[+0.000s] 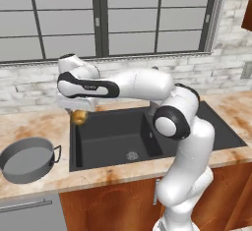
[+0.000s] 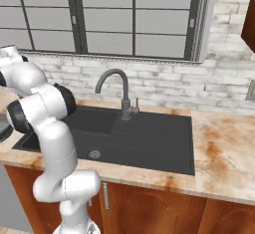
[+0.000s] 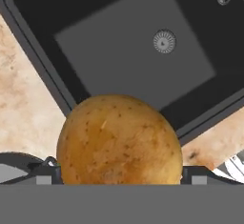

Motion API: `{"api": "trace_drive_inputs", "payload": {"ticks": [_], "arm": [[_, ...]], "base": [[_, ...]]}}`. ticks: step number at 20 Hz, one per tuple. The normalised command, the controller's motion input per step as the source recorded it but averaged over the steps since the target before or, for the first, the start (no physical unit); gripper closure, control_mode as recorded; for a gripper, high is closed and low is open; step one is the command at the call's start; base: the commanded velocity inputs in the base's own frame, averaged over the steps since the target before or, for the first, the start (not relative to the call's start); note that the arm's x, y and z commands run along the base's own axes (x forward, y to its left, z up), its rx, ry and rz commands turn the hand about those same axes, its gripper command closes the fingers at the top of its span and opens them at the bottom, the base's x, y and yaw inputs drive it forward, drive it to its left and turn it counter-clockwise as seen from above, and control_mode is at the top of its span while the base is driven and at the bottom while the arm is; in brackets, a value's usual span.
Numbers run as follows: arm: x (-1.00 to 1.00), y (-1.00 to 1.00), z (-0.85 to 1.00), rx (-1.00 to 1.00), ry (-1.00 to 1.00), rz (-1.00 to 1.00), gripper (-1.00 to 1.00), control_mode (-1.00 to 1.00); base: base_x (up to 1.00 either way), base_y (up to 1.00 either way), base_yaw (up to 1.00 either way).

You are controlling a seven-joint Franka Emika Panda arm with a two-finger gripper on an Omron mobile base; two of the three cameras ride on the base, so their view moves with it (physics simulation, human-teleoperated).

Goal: Dump the potato from the pot into the sink. Then turn on the water and wash the potato. Then turn off the water and put the potato back in the pot.

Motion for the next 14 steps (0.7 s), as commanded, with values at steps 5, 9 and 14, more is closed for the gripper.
{"api": "trace_drive_inputs", "payload": {"ticks": [5, 9, 14], "arm": [[0.10, -0.99, -0.42, 0.01, 0.00, -0.25, 1.00, -1.00], [0.57, -0.96, -0.86, 0.00, 0.00, -0.40, 1.00, -1.00], [0.49, -0.89, -0.71, 0.00, 0.00, -0.25, 1.00, -1.00]], "base": [[0.00, 0.00, 0.00], [0.00, 0.00, 0.00], [0.00, 0.00, 0.00]]}}
